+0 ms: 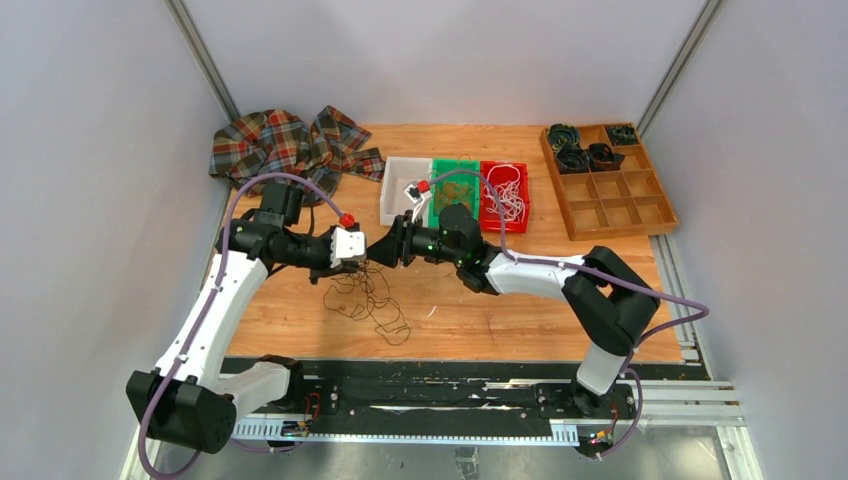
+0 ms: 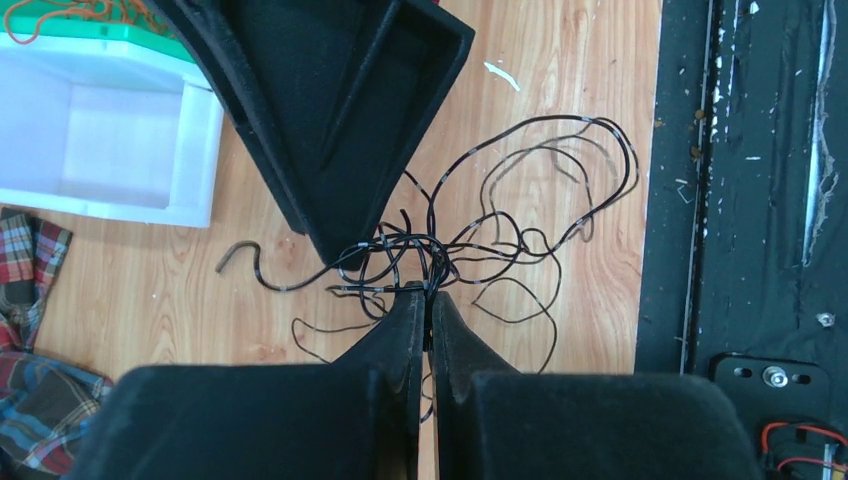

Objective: Untangle the cables
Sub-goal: Untie the cable.

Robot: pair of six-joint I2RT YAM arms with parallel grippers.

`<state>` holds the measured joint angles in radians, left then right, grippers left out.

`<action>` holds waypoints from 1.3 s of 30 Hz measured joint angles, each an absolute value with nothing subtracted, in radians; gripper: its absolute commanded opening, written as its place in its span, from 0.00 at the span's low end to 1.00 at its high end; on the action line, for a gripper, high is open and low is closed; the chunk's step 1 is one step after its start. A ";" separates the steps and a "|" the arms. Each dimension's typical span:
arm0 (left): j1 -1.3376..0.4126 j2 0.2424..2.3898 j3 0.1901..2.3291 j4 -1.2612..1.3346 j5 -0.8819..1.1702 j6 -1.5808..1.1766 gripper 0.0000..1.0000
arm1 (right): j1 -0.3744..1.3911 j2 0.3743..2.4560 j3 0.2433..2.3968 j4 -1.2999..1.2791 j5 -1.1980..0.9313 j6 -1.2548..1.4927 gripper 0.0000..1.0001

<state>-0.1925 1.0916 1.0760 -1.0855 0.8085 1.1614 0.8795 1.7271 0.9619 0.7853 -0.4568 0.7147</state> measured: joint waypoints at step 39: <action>-0.202 1.058 1.068 -1.095 0.715 1.253 0.00 | 0.884 1.537 0.835 0.788 -0.371 0.744 0.52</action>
<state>-0.2016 1.0576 1.0679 -1.0954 0.7151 1.2530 0.8837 1.5372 0.8352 0.7879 -0.3706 0.7437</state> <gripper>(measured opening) 0.031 0.515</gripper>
